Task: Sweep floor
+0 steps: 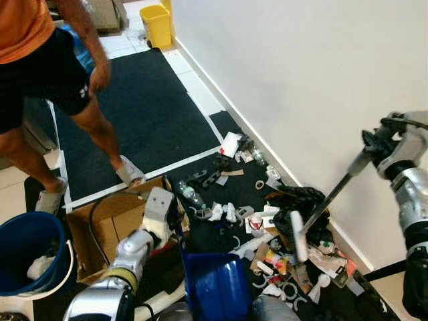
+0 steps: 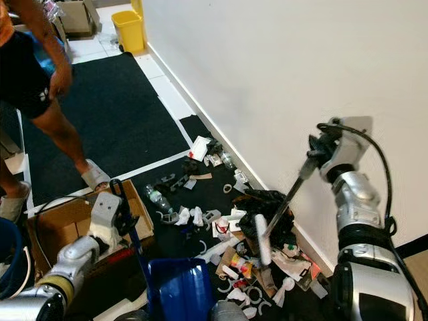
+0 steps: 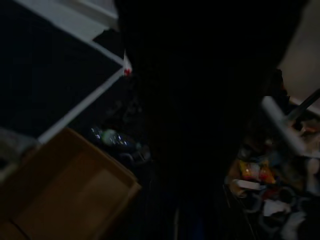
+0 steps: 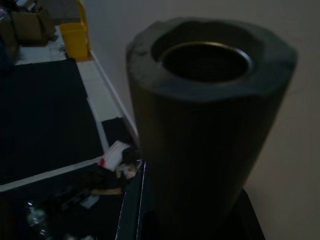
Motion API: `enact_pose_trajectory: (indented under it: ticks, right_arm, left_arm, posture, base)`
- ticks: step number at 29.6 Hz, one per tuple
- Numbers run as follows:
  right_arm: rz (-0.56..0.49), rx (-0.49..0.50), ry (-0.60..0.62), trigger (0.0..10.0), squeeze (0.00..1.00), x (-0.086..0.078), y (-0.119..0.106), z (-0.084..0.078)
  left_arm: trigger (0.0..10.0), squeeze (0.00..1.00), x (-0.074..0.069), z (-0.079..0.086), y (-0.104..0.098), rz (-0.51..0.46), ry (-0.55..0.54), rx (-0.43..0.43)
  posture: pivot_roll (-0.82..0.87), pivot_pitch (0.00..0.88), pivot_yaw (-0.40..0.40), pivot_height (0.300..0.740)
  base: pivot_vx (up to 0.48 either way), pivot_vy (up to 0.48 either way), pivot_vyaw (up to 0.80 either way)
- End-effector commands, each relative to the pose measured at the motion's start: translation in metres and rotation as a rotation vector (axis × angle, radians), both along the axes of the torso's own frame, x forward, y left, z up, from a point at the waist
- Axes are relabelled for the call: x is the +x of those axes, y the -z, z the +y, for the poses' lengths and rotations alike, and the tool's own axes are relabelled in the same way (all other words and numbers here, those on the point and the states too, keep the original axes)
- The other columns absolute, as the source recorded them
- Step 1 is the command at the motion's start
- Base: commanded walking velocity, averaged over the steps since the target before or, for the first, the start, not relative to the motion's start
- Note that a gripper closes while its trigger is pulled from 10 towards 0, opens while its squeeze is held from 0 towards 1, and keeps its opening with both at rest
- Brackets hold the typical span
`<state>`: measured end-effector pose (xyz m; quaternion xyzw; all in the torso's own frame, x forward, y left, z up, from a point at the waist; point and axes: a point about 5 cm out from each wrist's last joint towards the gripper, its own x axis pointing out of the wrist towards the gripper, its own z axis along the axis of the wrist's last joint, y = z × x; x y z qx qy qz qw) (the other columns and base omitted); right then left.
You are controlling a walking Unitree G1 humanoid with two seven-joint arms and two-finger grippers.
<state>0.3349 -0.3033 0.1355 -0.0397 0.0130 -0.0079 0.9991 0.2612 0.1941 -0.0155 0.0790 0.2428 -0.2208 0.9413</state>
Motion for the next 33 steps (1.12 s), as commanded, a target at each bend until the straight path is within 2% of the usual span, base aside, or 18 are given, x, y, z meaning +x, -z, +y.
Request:
enact_pose_trajectory:
  ticks: [1,7,10,11,12,15,18,21,24,27,30,31,33]
  right_arm:
    - [-0.021,-0.042,-0.003,10.0,0.00,0.001,-0.009,-0.002]
    - [0.041,-0.195,-0.095,10.0,0.00,0.001,-0.011,0.005]
    - [0.115,-0.305,-0.180,10.0,0.00,-0.002,-0.001,0.018]
    - [0.115,-0.305,-0.180,10.0,0.00,-0.002,-0.001,0.018]
    - [0.176,-0.382,-0.218,10.0,0.00,-0.005,0.011,0.027]
    - [0.202,-0.414,-0.203,10.0,0.00,-0.006,0.019,0.029]
    - [0.212,-0.421,-0.192,10.0,0.00,-0.007,0.022,0.031]
    - [0.234,-0.371,-0.225,10.0,0.00,-0.010,0.035,0.046]
    - [0.245,-0.358,-0.239,10.0,0.00,-0.012,0.039,0.052]
    - [0.263,-0.285,-0.307,10.0,0.00,-0.018,0.050,0.077]
    - [0.266,-0.219,-0.341,10.0,0.00,-0.020,0.055,0.095]
    - [0.266,-0.219,-0.341,10.0,0.00,-0.020,0.055,0.095]
    - [0.265,-0.139,-0.364,10.0,0.00,-0.021,0.057,0.113]
  left_arm:
    - [10.0,0.00,0.010,0.006,-0.012,-0.070,0.040,0.073]
    - [10.0,0.00,0.011,0.003,-0.015,-0.087,0.097,0.095]
    - [10.0,0.00,0.010,-0.002,-0.013,-0.089,0.117,0.089]
    - [10.0,0.00,0.010,-0.002,-0.013,-0.089,0.117,0.089]
    - [10.0,0.00,0.006,-0.008,-0.010,-0.087,0.141,0.086]
    - [10.0,0.00,0.004,-0.011,-0.008,-0.091,0.149,0.088]
    - [10.0,0.00,0.002,-0.014,-0.006,-0.104,0.148,0.090]
    - [10.0,0.00,0.000,-0.020,-0.005,-0.129,0.134,0.078]
    - [10.0,0.00,-0.001,-0.022,-0.005,-0.136,0.130,0.065]
    - [10.0,0.00,-0.001,-0.030,-0.006,-0.167,0.129,0.060]
    - [10.0,0.00,0.000,-0.035,-0.008,-0.188,0.130,0.052]
    - [10.0,0.00,0.000,-0.035,-0.008,-0.188,0.130,0.052]
    - [10.0,0.00,0.003,-0.039,-0.010,-0.206,0.130,0.044]
  posture:
    - [0.12,0.012,-0.041,0.740]
    - [0.12,0.033,-0.042,0.740]
    - [0.11,0.061,-0.045,0.740]
    - [0.11,0.061,-0.045,0.740]
    - [0.11,0.076,-0.047,0.740]
    - [0.10,0.090,-0.047,0.740]
    - [0.09,0.114,-0.050,0.740]
    - [0.08,0.147,-0.058,0.740]
    - [0.08,0.164,-0.063,0.740]
    - [0.06,0.210,-0.071,0.740]
    - [0.05,0.235,-0.078,0.740]
    - [0.05,0.235,-0.078,0.740]
    - [0.04,0.257,-0.082,0.740]
  base:
    - [0.000,0.000,0.00]
    - [0.000,0.000,0.00]
    - [0.000,0.000,0.00]
    - [0.000,0.000,0.00]
    - [0.000,0.000,0.00]
    - [0.000,0.000,0.00]
    - [0.000,0.000,0.00]
    - [0.000,0.000,0.00]
    - [0.000,0.000,0.00]
    - [0.000,0.000,0.00]
    - [0.000,0.000,0.00]
    - [0.000,0.000,0.00]
    - [0.000,0.000,0.00]
